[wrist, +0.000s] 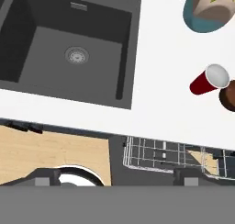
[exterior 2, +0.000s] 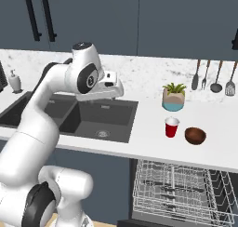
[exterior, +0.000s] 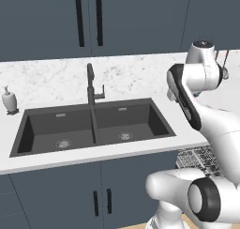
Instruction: Pick up the cup and bowl from the counter, place them in the dishwasher, and close the dishwasher door.
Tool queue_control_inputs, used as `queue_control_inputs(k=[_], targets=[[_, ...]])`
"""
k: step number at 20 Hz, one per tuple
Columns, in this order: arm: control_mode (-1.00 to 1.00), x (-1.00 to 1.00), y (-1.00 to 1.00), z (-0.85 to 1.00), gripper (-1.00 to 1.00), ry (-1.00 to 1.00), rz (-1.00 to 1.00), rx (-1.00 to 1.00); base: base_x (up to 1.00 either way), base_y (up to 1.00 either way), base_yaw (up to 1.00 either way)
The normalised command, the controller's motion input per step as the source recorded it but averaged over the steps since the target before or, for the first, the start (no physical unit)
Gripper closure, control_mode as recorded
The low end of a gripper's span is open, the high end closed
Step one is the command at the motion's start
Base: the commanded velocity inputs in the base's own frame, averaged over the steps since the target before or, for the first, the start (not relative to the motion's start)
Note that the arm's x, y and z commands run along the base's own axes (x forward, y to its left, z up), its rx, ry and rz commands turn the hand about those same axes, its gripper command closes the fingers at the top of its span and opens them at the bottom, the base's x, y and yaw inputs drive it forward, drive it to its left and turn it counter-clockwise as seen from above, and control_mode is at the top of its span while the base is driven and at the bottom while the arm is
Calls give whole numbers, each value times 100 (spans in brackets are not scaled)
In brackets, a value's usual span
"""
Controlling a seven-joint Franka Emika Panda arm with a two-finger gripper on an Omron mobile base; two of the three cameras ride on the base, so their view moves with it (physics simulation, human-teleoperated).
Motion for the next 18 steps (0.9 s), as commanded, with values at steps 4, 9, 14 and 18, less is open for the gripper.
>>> queue_control_inputs(k=[4,9,14,18], targets=[[-100,1,-100,0,-100,1,0,-7,0,0,0],[-100,20,-100,-19,-100,11,0,-8,0,0,0],[-100,7,-100,-28,-100,10,0,-4,0,0,0],[-100,0,-98,-25,-100,12,4,0,0,0,0]])
